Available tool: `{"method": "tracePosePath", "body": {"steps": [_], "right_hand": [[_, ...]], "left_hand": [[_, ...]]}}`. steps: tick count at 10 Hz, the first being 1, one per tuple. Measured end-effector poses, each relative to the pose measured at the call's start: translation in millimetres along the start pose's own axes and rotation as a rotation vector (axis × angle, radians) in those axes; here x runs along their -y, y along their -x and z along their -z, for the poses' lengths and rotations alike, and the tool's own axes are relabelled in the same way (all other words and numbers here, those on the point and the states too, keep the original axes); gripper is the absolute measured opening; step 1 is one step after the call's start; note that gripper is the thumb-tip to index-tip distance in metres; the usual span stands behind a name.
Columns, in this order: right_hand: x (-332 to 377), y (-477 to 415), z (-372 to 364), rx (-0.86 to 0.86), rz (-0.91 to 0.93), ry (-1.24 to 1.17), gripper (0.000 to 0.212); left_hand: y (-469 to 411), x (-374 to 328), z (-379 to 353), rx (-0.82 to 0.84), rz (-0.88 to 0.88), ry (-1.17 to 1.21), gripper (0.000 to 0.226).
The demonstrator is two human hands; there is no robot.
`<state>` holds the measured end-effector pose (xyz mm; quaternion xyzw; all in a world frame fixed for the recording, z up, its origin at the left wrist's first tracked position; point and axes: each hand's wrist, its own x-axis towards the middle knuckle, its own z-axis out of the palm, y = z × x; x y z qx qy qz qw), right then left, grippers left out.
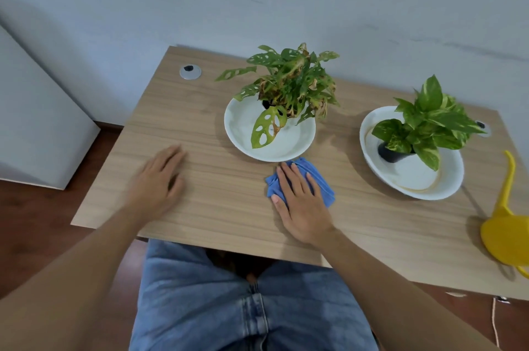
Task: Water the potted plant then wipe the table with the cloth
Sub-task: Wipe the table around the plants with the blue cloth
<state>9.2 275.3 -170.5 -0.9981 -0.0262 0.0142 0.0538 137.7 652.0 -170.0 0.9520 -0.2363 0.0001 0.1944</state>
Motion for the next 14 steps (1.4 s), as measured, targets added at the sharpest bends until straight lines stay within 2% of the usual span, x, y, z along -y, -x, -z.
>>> {"method": "tracePosePath", "body": {"steps": [4, 8, 10, 12, 14], "right_hand": [[55.6, -23.4, 2.4, 0.05, 0.217, -0.061, 0.068], [145.4, -92.8, -6.2, 0.085, 0.462, -0.013, 0.076], [160.0, -113.0, -5.5, 0.06, 0.587, -0.005, 0.077], [160.9, -117.6, -5.6, 0.044, 0.632, 0.0, 0.079], [161.2, -113.0, 3.5, 0.113, 0.593, -0.115, 0.081]], "left_hand": [[9.6, 7.4, -0.1, -0.043, 0.064, -0.034, 0.073], [7.7, 11.5, -6.9, -0.123, 0.118, 0.0, 0.062], [9.0, 18.8, -10.2, -0.118, 0.124, 0.011, 0.062], [11.4, 17.5, -3.9, -0.134, 0.154, 0.136, 0.062], [10.9, 19.3, 1.7, -0.165, 0.149, 0.234, 0.063]]}}
